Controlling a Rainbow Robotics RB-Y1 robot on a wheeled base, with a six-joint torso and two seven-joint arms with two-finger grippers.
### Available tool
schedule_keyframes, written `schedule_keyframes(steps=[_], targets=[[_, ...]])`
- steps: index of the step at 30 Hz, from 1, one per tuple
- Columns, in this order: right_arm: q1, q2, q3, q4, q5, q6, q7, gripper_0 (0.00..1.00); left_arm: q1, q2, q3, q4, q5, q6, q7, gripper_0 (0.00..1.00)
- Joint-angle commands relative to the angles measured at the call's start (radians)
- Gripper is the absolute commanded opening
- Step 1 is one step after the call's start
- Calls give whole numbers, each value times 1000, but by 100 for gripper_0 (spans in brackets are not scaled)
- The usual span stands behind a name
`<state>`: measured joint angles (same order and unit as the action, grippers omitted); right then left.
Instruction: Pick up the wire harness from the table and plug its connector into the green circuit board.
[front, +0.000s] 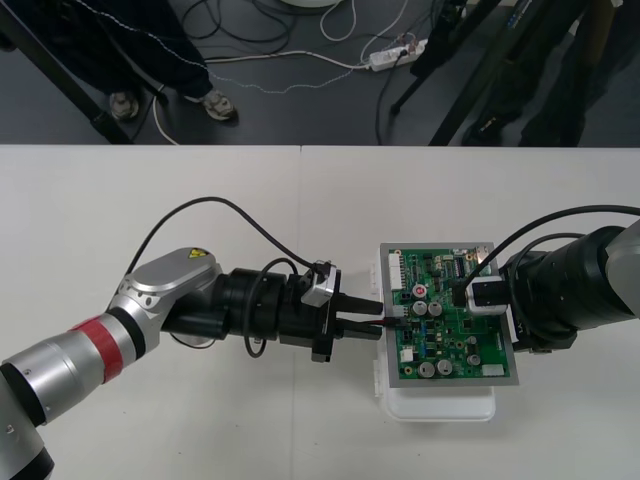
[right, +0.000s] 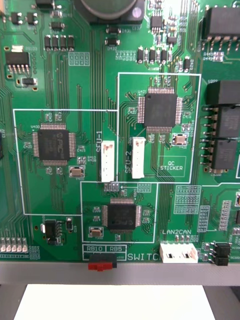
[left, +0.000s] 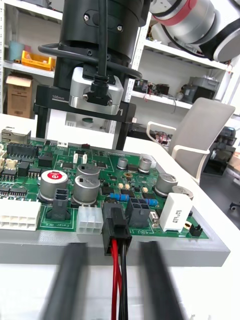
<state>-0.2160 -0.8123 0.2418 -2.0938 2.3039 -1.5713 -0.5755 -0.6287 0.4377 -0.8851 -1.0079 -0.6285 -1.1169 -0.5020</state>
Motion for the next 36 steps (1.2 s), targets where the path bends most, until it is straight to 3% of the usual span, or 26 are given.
schedule_keyframes(steps=[1, 9, 17, 25, 36], targets=[[-25, 4, -16, -25, -8, 1, 42, 100, -42, 78, 51, -103, -132, 40, 3, 75], [-25, -31, -41, 23, -8, 1, 60, 100, 7, 217, 186, -242, -296, 14, 36, 76], [-25, -108, -85, 47, -60, 1, 98, 100, 72, 325, 290, -342, -327, -41, 94, 76], [-25, -226, -164, 74, -267, 1, 144, 100, 89, 428, 403, -394, -353, -139, 175, 76], [-26, -243, -337, 74, -574, 1, 164, 100, 99, 541, 600, -548, -353, -147, 234, 76]])
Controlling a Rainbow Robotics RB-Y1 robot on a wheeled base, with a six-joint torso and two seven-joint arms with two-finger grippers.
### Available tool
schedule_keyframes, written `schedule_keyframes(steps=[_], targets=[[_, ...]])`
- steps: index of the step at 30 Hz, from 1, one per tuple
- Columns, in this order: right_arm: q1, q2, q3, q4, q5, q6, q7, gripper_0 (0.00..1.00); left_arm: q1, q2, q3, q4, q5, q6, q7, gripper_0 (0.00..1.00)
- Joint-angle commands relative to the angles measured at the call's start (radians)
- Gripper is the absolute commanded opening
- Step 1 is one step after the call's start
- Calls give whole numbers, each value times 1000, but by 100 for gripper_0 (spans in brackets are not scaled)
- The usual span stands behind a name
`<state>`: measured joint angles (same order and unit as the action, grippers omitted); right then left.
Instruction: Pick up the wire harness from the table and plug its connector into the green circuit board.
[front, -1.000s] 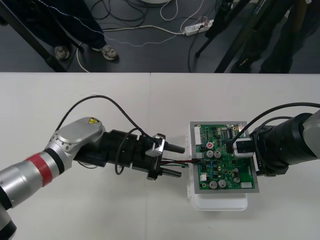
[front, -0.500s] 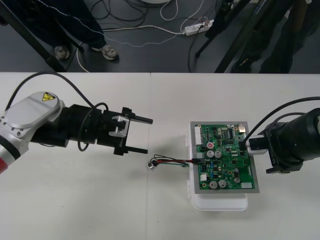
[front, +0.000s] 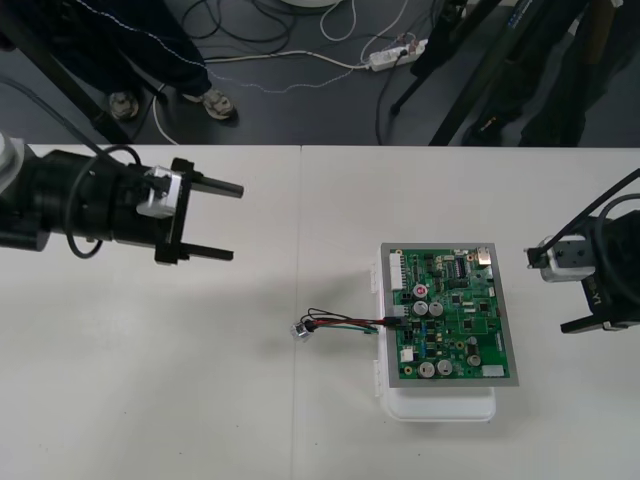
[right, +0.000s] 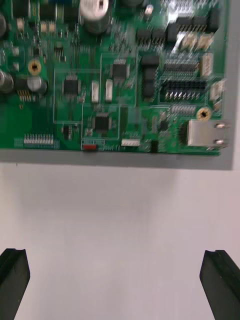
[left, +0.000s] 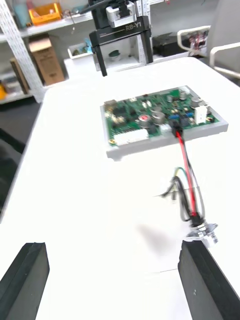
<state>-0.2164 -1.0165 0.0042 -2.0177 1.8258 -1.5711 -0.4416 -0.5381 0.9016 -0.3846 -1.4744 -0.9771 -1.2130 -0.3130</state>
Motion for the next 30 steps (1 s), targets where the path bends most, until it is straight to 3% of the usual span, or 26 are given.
schedule_keyframes(steps=[1, 11, 24, 30], targets=[[-24, -40, -116, -1, -145, 0, 24, 100, 7, 85, 124, -100, -5, -48, 52, 76], [-26, -39, -216, 80, -545, 0, -86, 100, -19, 178, 268, -271, 18, -45, 261, 76], [-26, -31, -286, 88, -809, 8, -177, 100, -45, 244, 332, -368, 106, -45, 589, 76], [-24, 3, -293, 71, -835, 6, -221, 100, -43, 244, 358, -426, 106, -45, 732, 76]])
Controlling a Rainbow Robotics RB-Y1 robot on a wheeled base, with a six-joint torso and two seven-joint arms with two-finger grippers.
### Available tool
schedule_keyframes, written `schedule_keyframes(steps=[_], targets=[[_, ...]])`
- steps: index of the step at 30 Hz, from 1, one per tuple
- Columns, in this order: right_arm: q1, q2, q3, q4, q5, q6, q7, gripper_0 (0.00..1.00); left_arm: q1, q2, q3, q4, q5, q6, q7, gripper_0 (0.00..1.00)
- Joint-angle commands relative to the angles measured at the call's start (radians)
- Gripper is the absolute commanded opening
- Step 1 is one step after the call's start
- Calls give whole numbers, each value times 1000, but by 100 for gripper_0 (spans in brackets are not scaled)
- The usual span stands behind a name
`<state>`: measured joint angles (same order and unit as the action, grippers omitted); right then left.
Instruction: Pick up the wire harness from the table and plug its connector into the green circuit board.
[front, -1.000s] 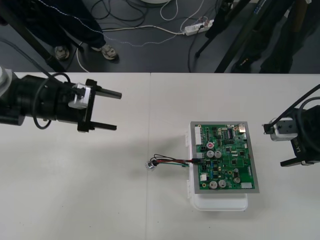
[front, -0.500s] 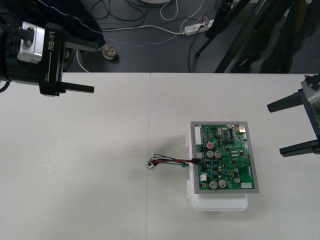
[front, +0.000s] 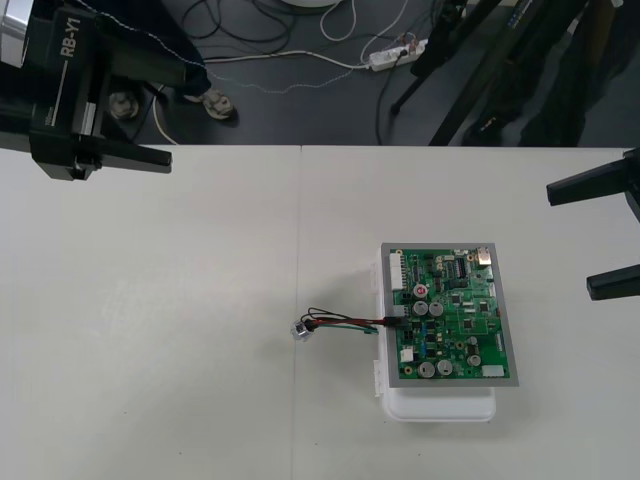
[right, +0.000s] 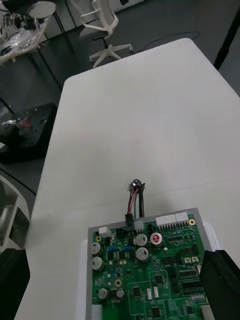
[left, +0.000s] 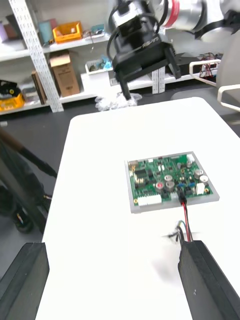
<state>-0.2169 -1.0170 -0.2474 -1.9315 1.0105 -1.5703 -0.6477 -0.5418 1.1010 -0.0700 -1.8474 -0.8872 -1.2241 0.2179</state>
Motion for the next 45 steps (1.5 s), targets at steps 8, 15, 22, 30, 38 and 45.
schedule_keyframes(steps=[8, 15, 22, 30, 38, 45], targets=[[-22, 52, -43, -64, -21, 3, -21, 100, -12, 43, 42, -64, -32, -34, 213, 77], [-24, 83, -47, -83, -40, 3, -12, 100, 11, 42, 42, -72, -35, -35, 213, 76], [-24, 110, -76, -119, -41, 3, 10, 100, 11, 42, 42, -72, -35, -35, 213, 77], [-22, 129, -76, -127, -41, 3, 111, 100, 11, 42, 42, -72, -35, -35, 213, 76], [-1, 135, -75, -119, -43, 3, 132, 100, 11, 42, 42, -72, -35, -35, 213, 76], [-1, 135, -75, -119, -43, 3, 132, 100, 11, 42, 42, -72, -35, -35, 213, 76]])
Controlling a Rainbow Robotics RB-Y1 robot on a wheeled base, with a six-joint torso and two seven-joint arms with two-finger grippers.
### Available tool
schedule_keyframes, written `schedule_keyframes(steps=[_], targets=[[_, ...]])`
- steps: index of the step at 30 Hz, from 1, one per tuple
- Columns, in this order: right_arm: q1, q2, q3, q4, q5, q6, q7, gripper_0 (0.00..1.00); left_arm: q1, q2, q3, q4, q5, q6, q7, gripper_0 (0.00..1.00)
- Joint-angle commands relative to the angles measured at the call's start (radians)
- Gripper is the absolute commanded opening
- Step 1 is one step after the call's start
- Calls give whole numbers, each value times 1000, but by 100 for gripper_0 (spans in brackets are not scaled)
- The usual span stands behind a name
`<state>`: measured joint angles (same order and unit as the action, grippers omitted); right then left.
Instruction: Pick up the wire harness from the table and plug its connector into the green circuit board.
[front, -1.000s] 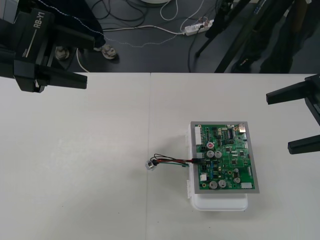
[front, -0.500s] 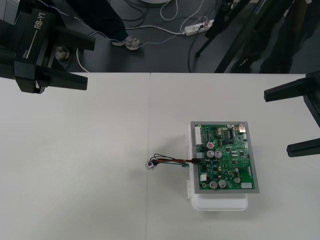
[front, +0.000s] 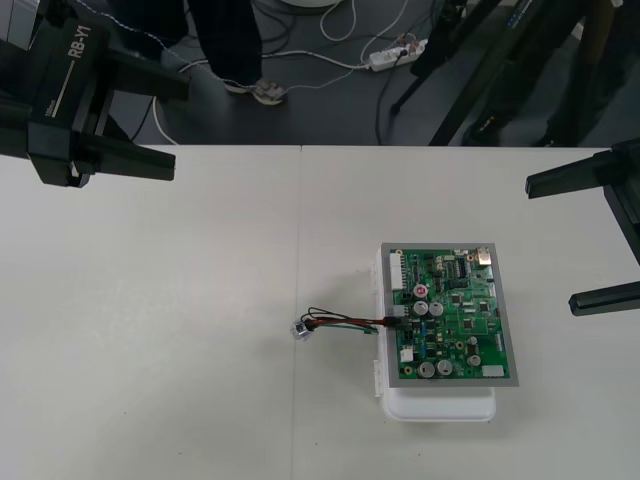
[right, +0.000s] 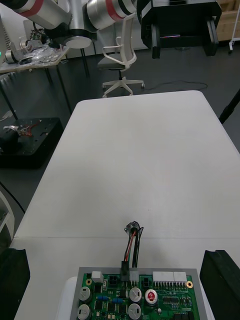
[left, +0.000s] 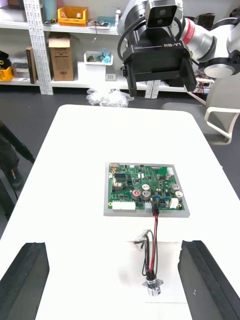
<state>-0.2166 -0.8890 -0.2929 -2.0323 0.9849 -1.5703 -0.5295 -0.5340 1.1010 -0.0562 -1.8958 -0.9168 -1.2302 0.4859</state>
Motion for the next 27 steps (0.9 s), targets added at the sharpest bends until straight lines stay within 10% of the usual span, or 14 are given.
schedule_keyframes(steps=[1, 27], targets=[[-1, 7, -29, -19, -17, 3, 14, 100, 3, 42, 29, -23, -5, -29, -55, 77], [-1, 7, -29, -19, -17, 3, 14, 100, 3, 42, 29, -23, -5, -29, -55, 76]])
